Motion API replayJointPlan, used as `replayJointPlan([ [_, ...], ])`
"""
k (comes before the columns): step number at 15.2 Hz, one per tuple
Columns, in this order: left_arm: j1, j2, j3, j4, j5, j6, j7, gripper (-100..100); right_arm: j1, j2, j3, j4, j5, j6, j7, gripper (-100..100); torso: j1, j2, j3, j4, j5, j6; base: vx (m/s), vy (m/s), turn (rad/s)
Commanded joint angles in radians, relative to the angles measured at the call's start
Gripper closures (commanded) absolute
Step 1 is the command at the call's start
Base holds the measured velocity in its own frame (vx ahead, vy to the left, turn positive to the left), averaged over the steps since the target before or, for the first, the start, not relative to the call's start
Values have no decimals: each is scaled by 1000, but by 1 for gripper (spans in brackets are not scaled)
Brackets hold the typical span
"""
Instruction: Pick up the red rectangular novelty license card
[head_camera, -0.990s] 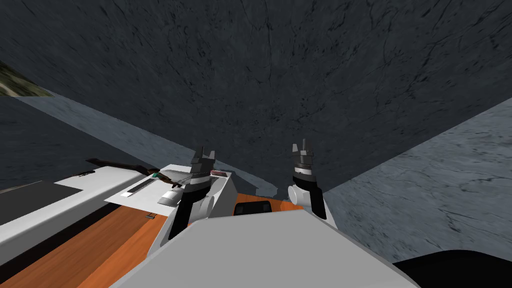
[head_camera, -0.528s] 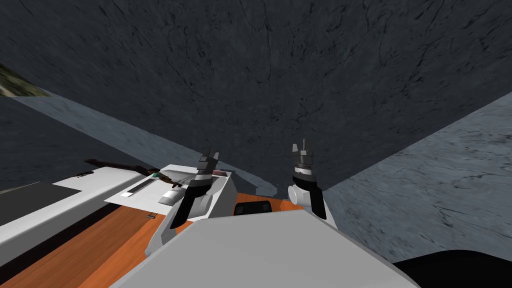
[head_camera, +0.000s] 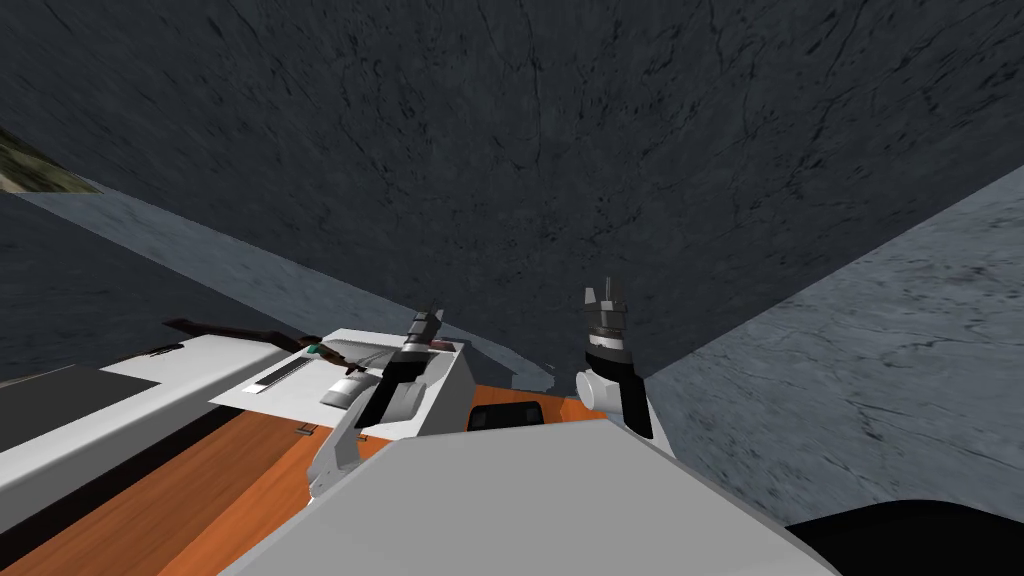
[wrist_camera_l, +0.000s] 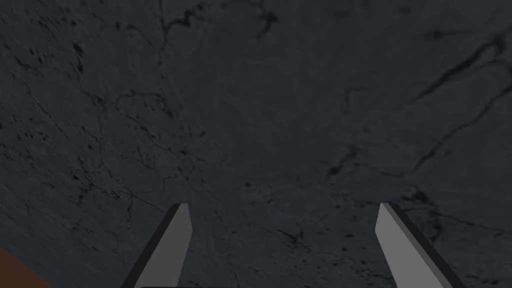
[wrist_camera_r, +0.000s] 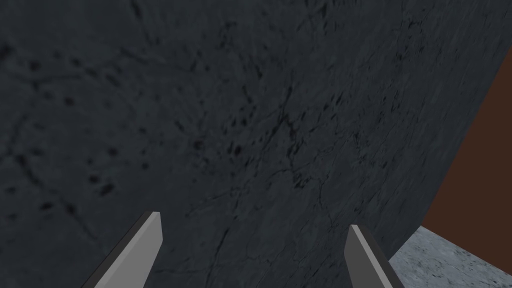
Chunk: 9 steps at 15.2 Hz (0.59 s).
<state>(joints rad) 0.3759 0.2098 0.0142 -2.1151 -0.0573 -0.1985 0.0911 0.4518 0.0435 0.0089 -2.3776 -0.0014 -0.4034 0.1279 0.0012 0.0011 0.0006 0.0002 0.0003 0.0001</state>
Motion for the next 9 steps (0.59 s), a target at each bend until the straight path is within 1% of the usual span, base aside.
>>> replayJointPlan([
  [1,-23,16,2,25,9,46,-5,-100,0,0,0,0,0,0,0,0,0,0,0,0,0,0,-20,11,-16],
  [2,-51,37,5,59,21,68,-13,-100,0,0,0,0,0,0,0,0,0,0,0,0,0,0,-23,10,-17],
  [4,-51,37,5,61,21,96,-13,-100,0,0,0,0,0,0,0,0,0,0,0,0,0,0,-21,8,-15],
  [5,-51,37,5,61,21,96,-13,-100,0,0,0,0,0,0,0,0,0,0,0,0,0,0,-10,4,-1],
  [6,-82,58,7,99,35,131,-22,-100,0,0,0,0,0,0,0,0,-1,0,0,0,0,0,-14,5,-13],
  [7,-82,58,7,99,35,147,-22,-100,0,0,0,0,0,0,0,0,-1,0,0,0,0,0,-18,7,-23],
  [8,-82,58,7,99,35,148,-22,-100,0,0,0,0,0,0,0,0,0,0,0,0,0,0,-14,7,-9],
  [9,-113,77,9,140,49,181,-32,-100,0,0,0,0,0,0,0,0,0,0,0,0,0,0,-19,12,-14],
])
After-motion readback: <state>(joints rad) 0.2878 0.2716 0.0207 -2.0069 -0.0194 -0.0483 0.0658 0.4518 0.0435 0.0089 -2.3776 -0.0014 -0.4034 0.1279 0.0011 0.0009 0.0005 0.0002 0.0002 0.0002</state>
